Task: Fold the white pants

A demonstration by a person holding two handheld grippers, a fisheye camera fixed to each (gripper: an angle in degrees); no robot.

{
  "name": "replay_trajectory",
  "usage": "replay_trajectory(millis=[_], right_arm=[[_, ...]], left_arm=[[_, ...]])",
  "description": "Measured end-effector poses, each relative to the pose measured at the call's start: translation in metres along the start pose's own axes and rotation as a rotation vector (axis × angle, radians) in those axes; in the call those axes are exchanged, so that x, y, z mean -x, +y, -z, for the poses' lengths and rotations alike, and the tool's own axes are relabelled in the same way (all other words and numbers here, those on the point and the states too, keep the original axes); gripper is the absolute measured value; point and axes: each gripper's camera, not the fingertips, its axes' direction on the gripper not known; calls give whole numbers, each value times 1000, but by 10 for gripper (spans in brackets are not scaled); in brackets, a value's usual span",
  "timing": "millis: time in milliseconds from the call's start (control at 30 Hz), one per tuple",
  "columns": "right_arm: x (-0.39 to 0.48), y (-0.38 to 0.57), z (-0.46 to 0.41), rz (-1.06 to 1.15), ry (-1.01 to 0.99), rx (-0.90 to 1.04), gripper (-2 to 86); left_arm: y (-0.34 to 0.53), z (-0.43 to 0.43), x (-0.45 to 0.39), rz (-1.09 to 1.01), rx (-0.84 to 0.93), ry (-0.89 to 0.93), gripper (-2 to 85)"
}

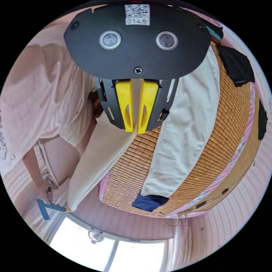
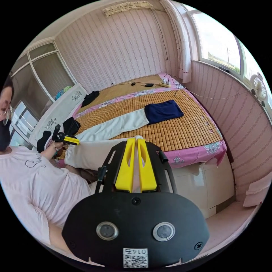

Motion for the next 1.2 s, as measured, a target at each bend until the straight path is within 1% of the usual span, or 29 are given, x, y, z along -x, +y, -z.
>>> replay_trajectory(millis=[33, 100, 133, 167, 200, 300, 333, 400, 467, 500, 567, 600, 667, 700, 767, 800, 833, 900, 933, 1000, 1067, 1100, 1167, 1200], right_arm=[[-6, -13, -17, -6, 19, 9, 8], [-40, -57, -100, -93, 70, 72, 23], [-49, -65, -121, -125, 80, 96, 30], [-64, -74, -154, -187, 102, 167, 44], [-74, -75, -175, -214, 117, 210, 57], [-94, -53, -190, -257, 132, 232, 85], [-99, -45, -190, -272, 135, 234, 89], [-125, -2, -194, -385, 135, 249, 108], [-143, 35, -203, -491, 102, 287, 133], [-154, 57, -212, -567, 75, 313, 150], [-165, 82, -224, -668, -1, 319, 170], [-169, 90, -230, -715, -57, 290, 177], [-172, 90, -235, -747, -138, 210, 175], [-174, 85, -239, -765, -170, 162, 170], [-178, 73, -247, -777, -187, 145, 142], [-179, 62, -256, -784, -188, 176, 101], [-178, 56, -260, -776, -196, 191, 81], [-166, 25, -256, -689, -186, 191, 37], [-161, 16, -252, -652, -184, 179, 33], [-140, -15, -236, -500, -190, 150, 23], [-129, -30, -225, -427, -164, 146, 19], [-125, -36, -221, -400, -155, 146, 17], [-124, -41, -218, -395, -164, 143, 15], [-125, -41, -217, -407, -173, 137, 15]], left_arm=[[-7, -13, 14, 86, 0, -41, 18], [-15, -40, 31, 179, 29, -122, 23], [-15, -58, 43, 239, 79, -146, 24], [-10, -70, 54, 320, 137, -172, 21], [-5, -71, 59, 359, 151, -182, 21], [33, -43, 68, 424, 44, -161, 27], [56, -28, 72, 462, 12, -143, 38], [99, -8, 79, 557, -28, -109, 51], [169, 13, 88, 738, -60, -86, 63], [187, 17, 89, 790, -65, -88, 66], [259, 32, 91, 1008, -87, -112, 79], [276, 36, 91, 1066, -92, -118, 82], [339, 51, 84, 1264, -152, -136, 93], [353, 55, 82, 1310, -176, -142, 96], [403, 65, 74, 1479, -258, -159, 110], [415, 67, 72, 1522, -274, -162, 115], [438, 68, 70, 1607, -311, -150, 126], [468, 69, 68, 1700, -365, -109, 131], [485, 70, 66, 1746, -417, -91, 133], [504, 70, 65, 1792, -464, -80, 136], [525, 65, 70, 1851, -493, -40, 146], [529, 62, 72, 1864, -498, -17, 144], [537, 52, 82, 1863, -505, 85, 130], [538, 51, 85, 1860, -502, 91, 124]])
